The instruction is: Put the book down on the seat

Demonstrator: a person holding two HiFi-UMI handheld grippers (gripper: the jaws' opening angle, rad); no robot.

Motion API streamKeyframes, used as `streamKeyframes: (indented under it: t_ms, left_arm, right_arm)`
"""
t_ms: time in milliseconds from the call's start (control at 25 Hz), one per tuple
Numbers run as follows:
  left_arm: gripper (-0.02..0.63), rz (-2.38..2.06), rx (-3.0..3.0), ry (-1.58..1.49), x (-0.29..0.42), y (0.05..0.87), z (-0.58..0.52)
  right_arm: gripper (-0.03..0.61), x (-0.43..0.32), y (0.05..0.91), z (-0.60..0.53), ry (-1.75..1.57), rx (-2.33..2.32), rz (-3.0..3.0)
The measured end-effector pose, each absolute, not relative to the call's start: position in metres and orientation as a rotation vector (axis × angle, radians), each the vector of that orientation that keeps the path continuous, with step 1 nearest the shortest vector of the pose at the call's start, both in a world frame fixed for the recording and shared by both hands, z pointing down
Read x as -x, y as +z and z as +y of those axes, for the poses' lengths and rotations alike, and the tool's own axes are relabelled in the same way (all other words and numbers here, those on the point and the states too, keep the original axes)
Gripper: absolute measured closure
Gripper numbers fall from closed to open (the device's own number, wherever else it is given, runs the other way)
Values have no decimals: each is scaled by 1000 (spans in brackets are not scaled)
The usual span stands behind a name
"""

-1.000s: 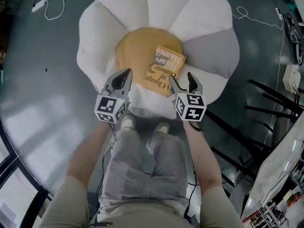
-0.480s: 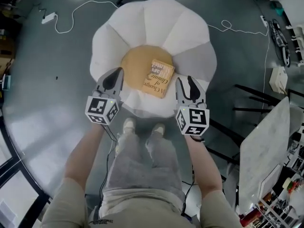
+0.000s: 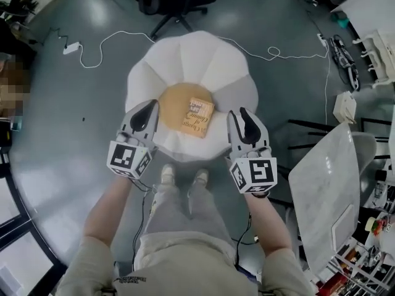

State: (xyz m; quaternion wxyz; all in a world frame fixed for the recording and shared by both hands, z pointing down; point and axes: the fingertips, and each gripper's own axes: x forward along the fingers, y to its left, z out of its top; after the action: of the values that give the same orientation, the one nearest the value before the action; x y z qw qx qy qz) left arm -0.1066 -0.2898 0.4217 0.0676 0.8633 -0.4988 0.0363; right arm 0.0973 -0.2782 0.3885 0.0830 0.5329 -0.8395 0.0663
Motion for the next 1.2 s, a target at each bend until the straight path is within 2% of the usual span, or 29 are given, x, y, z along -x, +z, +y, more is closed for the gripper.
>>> streamKeyframes:
  t_ms: [280,520,600,880,1040,1200]
  left_arm:
    - [604,-1459,-2755,83,100,314,-259]
    - [604,-1584,-2817,38,108,242,-232]
    - [604,-1566,-2804,-5,111,226,-221]
    - [604,-1588,-2712,-254,127,192,-189]
    - [604,-1628,-2685,-239,130,197,-176]
    - [604,-1611,-2699,-207,128,205,-162]
  right_arm:
    - [482,-93,254,-243,14,-1616,-2641]
    - [497,-94,183,-214,-119,-1627,-2711]
    - [538,-92,165,-202,-193,-1621,-2711]
    - [558,-73,139,-165,-351,-1572,-2750]
    - [562,-57,142,-152,-371,-1533,-2769]
    - [565,-56,132,-141,-536,-1537,-2719]
